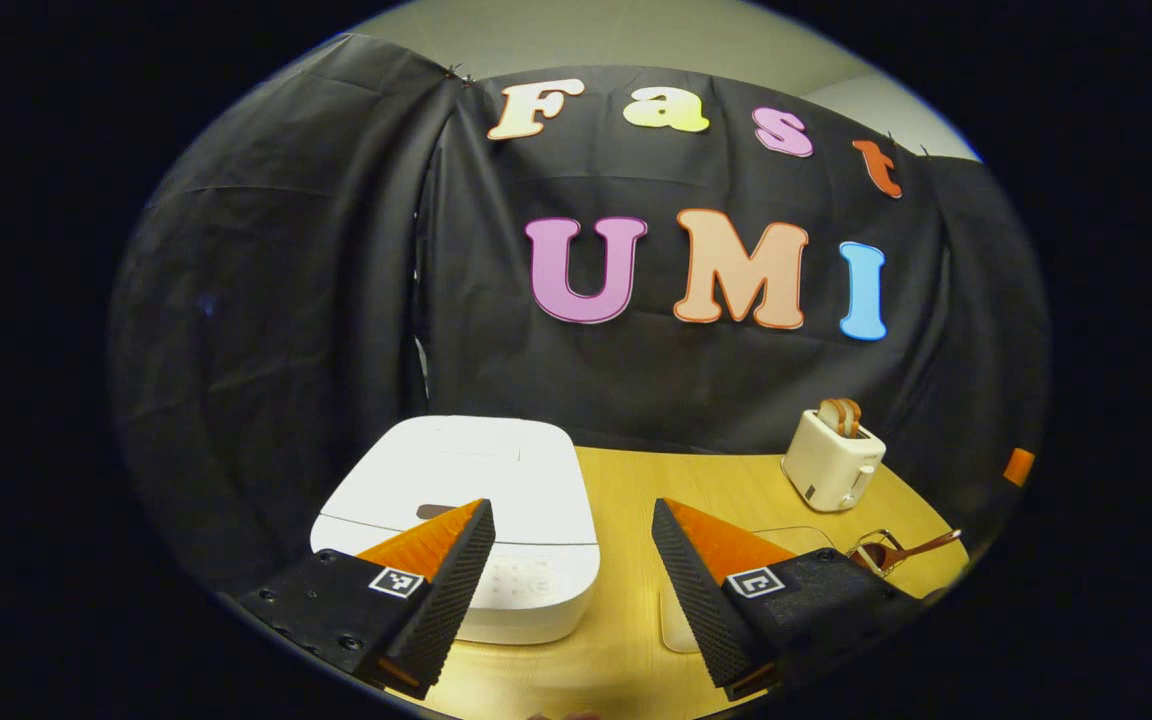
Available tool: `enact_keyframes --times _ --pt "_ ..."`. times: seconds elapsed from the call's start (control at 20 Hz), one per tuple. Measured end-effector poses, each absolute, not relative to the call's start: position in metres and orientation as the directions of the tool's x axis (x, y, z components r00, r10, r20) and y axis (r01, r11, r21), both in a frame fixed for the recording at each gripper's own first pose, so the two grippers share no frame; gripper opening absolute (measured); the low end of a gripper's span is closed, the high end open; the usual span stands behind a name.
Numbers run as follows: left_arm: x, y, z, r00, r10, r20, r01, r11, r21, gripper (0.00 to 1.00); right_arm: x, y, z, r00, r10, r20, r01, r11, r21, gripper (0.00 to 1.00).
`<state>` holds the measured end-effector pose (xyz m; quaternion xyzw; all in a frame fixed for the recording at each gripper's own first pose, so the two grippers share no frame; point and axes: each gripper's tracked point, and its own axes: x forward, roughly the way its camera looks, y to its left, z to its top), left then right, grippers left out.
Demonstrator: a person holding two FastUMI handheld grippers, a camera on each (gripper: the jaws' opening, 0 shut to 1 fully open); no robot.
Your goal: Close the left gripper, press the button to open the rice cooker; take a wooden spoon from the chopstick holder with the right hand, scoop a spoonful of rice and pour it into the rice cooker, then put the wooden spoon back into the chopstick holder.
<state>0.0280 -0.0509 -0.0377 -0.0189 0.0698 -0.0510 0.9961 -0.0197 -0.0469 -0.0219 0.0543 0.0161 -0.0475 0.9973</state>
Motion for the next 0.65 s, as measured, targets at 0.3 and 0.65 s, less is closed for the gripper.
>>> enact_keyframes --times 0.3,0.65 --pt "0.034 -0.077 -0.046 0.968 -0.168 -0.184 0.159 0.985 -0.067 0.96 -0.020 -0.050 -0.018 0.993 -0.112 -0.031 0.115 0.989 0.096 1.00" --pt "0.040 -0.097 -0.036 0.949 -0.252 -0.189 0.243 0.968 -0.071 0.95 -0.025 -0.051 -0.015 0.989 -0.148 -0.029 0.150 0.985 0.081 1.00"
